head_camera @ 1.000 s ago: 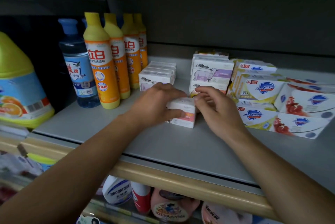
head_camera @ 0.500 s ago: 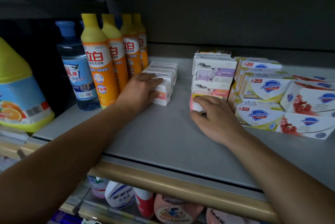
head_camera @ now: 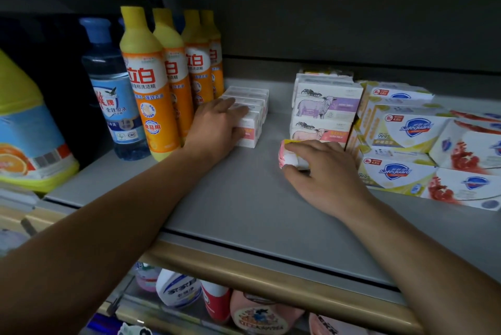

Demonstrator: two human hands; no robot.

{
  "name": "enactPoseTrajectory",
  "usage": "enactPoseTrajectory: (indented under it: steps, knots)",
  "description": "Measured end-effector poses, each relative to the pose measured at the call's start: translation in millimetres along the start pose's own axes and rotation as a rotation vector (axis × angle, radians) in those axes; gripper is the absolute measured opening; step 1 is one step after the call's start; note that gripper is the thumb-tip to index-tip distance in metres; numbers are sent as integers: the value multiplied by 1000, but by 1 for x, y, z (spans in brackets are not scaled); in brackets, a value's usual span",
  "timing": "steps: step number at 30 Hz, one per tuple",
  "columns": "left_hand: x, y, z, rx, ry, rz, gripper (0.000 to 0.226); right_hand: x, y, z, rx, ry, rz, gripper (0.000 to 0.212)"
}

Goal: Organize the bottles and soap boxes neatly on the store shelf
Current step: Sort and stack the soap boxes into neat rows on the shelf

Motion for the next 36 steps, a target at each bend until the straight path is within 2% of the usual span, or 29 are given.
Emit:
enactPoseTrajectory:
  steps: [2,4,6,8,11,17,22,25,30,33,36]
  knots:
    - [-7,10,12,-75,-55,96,50,0,6,-1,89,-3,47,40]
    - [-18,18,27,-281,-120,94,41,3,9,2,135,-16,63,44]
    - [-29,16,43,-451,-176,-35,44,4,6,5,120,-37,0,53]
    - [-35,10,56,-509,-253,-156,55,3,0,7,60,-41,-86,59]
    - [-37,2,64,-528,-303,-251,62,1,5,10,157,-72,-40,58]
    - [-35,-4,54,-468,-263,-243,54,0,10,7,374,-94,-8,49]
    - [-35,6,46,-529,-180,-153,34,-3,4,4,326,-15,-146,65]
    - [-36,11,43,-629,-98,-125,32,-1,8,5,366,-8,-4,53]
    - [-36,26,37,-820,-3,-83,54,2,21,9,564,-42,176,47]
    - [-34,31,37,-878,2,-35,39,1,24,8,698,-52,221,44]
    - [-35,29,37,-990,60,-66,32,0,25,5,790,-47,220,30]
Point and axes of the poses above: each hand's wrist, its own x-axis towards the middle knuckle, its own y-axis out of the back of the hand, z = x × y, the point moved 4 cm from there along x, towards the middle knuckle, and after that the axes turned 4 degrees about z, right-handed, at the moved point
